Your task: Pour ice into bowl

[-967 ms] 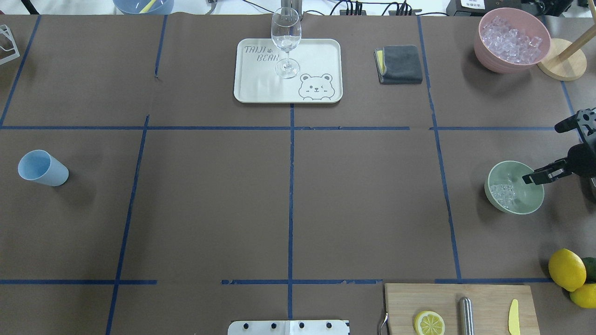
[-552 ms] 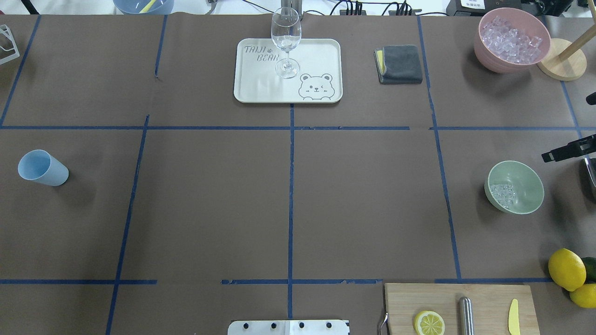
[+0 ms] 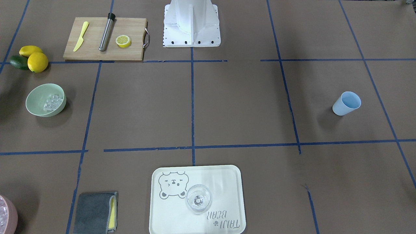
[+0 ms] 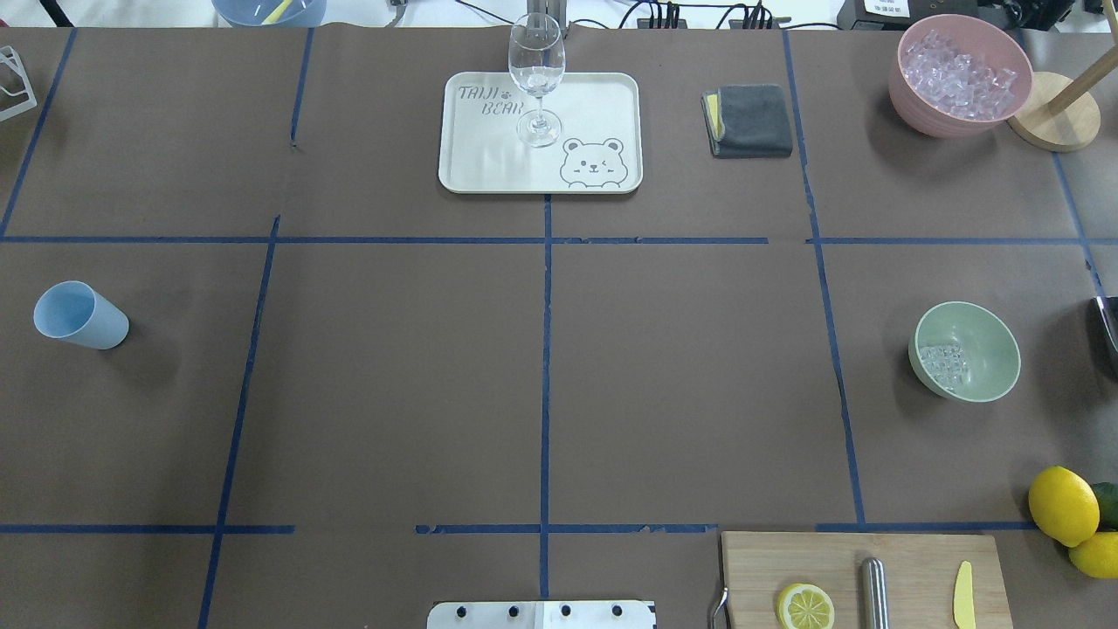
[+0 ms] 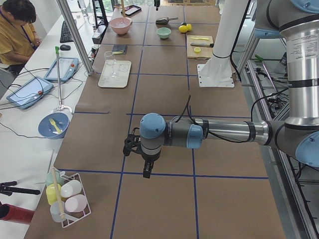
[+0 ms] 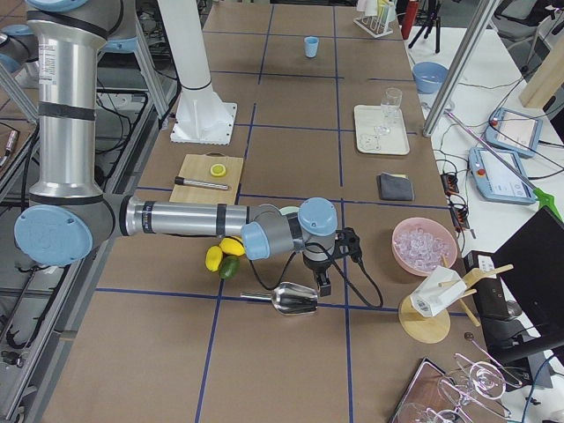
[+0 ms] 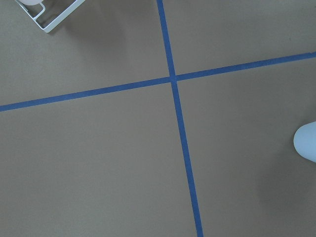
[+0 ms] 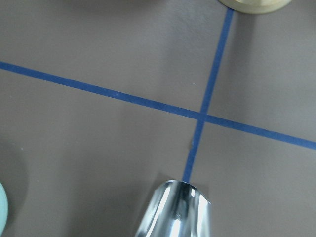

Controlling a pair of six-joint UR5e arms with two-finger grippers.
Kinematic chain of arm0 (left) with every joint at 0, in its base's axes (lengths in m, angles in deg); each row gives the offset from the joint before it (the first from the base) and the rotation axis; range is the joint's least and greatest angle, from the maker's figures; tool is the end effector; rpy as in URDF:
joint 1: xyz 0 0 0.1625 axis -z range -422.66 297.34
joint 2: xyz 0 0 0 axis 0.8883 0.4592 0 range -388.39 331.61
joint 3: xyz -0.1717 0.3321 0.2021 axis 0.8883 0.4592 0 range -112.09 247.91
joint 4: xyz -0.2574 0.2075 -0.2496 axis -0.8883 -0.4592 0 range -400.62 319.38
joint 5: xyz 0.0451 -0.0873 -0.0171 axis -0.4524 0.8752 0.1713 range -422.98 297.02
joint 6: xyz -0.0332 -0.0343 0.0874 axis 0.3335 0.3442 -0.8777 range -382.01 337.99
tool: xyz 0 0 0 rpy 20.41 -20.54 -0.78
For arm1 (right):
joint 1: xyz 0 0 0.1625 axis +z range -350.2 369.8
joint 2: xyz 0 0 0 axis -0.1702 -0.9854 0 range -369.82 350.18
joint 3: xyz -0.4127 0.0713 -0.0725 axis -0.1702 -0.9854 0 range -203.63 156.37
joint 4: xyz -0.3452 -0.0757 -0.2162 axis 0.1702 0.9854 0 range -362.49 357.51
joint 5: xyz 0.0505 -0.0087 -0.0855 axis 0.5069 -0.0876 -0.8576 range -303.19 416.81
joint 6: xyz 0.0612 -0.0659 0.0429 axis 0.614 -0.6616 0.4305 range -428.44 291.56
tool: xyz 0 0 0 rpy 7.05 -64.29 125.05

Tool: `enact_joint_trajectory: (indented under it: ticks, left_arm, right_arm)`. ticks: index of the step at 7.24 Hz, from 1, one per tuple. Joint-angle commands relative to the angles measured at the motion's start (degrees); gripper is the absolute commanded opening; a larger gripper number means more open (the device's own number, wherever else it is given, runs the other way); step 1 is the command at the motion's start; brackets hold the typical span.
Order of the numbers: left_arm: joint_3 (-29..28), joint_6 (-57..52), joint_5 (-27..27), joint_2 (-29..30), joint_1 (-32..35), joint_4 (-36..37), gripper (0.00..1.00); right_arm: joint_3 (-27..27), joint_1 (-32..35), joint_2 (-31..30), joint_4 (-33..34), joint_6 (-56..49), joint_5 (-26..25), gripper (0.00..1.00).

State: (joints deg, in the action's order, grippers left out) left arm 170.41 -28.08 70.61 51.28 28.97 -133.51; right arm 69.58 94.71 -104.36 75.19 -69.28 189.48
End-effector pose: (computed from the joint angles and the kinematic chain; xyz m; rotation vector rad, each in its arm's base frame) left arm -0.0767 -0.4195 0.6288 0.1351 0.7532 0.1073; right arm 0.0238 -0.4743 0.6483 0.1553 -0.7494 -0.1697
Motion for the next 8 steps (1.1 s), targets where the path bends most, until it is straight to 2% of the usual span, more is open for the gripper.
enact_joint_trajectory:
  ticks: [1, 3, 8]
  left_arm:
    - [-0.11, 0.00, 0.00, -0.83, 0.04, -0.01, 1.00]
    - [-0.02, -0.08, 0.27, -1.61, 0.04, 0.08, 1.00]
    - [-0.37, -0.08, 0.27, -2.49, -0.05, 0.34, 1.00]
  right_arm:
    - [0.48, 6.30, -0.02, 9.41, -2.85, -0.49, 1.00]
    - [1.53, 5.97, 0.15, 8.02, -1.89, -5.74, 1.00]
    - [1.54, 5.97, -0.20, 7.84, -2.67, -4.71, 1.00]
